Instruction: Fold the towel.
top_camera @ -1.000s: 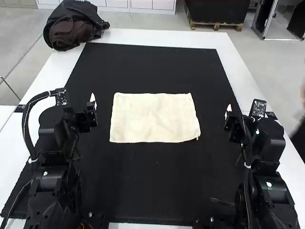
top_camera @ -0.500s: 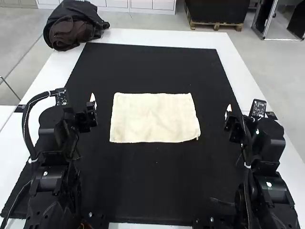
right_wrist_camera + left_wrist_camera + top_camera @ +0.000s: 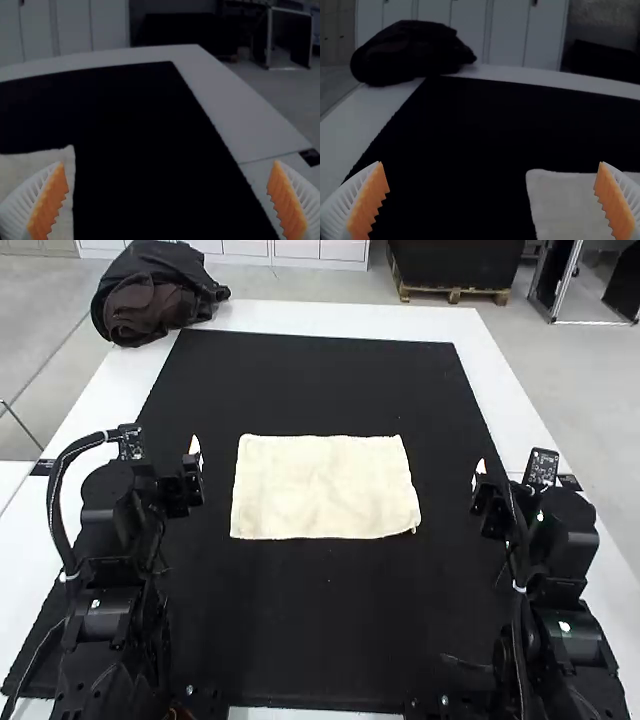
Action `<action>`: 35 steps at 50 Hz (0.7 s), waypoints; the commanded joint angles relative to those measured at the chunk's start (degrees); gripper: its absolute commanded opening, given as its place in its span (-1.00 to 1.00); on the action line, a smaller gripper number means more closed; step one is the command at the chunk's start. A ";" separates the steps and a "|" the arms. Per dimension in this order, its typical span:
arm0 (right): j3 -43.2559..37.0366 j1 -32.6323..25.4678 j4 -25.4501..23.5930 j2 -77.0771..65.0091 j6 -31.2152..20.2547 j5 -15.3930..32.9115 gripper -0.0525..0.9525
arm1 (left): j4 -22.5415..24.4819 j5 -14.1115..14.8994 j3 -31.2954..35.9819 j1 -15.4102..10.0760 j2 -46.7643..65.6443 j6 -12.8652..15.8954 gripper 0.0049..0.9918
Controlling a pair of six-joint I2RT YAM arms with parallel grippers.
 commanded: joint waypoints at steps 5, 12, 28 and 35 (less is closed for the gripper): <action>-0.32 -0.25 -0.07 -0.47 -0.21 -3.48 0.93 | 0.58 0.04 -0.32 -0.19 -0.49 1.17 0.95; -0.32 -0.25 -0.60 -0.47 -0.30 -5.85 0.93 | 0.49 0.04 -0.23 -0.19 -0.49 1.08 0.95; -0.32 -0.25 -0.60 -0.47 -0.30 -5.85 0.93 | 0.67 0.04 -0.23 -0.28 -0.49 1.00 0.95; -0.32 -0.25 -0.60 -0.47 -0.30 -5.94 0.93 | 0.75 0.04 -0.23 -0.28 -0.49 0.82 0.95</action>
